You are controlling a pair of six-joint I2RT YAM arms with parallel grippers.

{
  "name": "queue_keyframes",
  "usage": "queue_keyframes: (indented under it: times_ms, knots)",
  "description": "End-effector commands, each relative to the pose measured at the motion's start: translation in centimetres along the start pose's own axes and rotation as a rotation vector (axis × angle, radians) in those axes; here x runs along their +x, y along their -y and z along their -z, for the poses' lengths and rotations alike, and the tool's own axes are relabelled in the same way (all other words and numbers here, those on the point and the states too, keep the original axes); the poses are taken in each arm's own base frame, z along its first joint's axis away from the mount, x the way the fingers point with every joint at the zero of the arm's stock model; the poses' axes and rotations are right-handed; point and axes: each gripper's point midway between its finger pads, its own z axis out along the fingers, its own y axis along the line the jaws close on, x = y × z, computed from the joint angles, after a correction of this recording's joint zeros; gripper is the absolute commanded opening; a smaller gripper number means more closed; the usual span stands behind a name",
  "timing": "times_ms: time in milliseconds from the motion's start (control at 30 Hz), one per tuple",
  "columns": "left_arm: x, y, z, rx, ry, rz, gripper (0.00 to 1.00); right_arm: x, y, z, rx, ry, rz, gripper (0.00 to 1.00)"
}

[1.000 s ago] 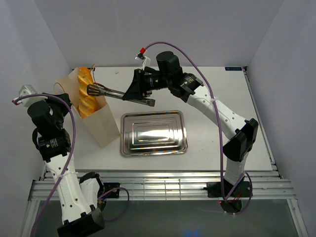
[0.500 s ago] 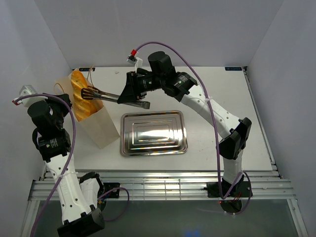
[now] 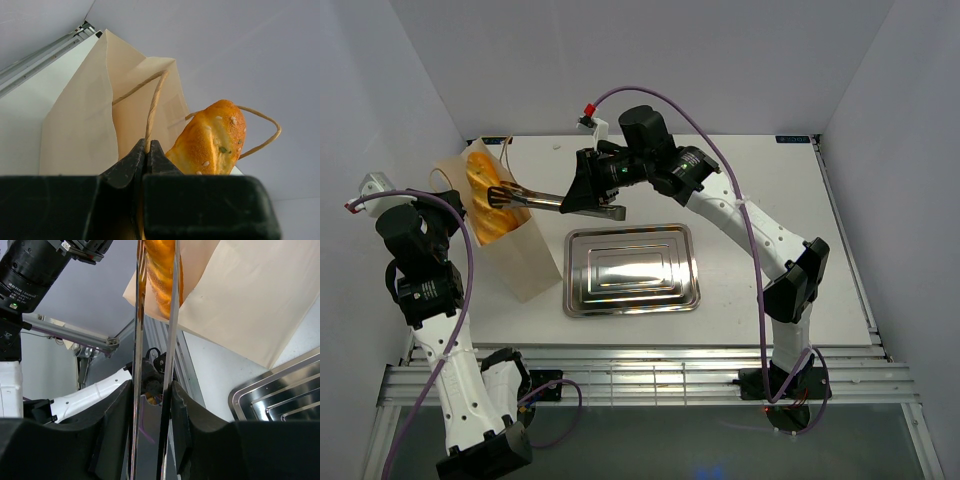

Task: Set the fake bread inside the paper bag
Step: Place the fake bread in the paper bag.

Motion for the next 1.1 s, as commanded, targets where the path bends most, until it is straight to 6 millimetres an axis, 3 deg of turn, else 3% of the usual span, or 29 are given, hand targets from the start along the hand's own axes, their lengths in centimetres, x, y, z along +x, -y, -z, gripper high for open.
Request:
queue_keyframes:
  times_ms: [0,667,1067]
  knots:
    - [-1.65,1.71,0.87,0.050,0.046,0.001,0.00,-1.51,-2.30,0.99,-0.043,0.048,0.081,0.40]
    - [-1.61,1.68,0.93,0.049,0.045,-0.001,0.00,-1.49,-2.36,0.88,-0.053,0.043,0.084,0.44]
    - [-1.62,1.81,0.96,0.055,0.045,0.002,0.00,-1.81,-2.95,1.46,0.016,0.056,0.223,0.43]
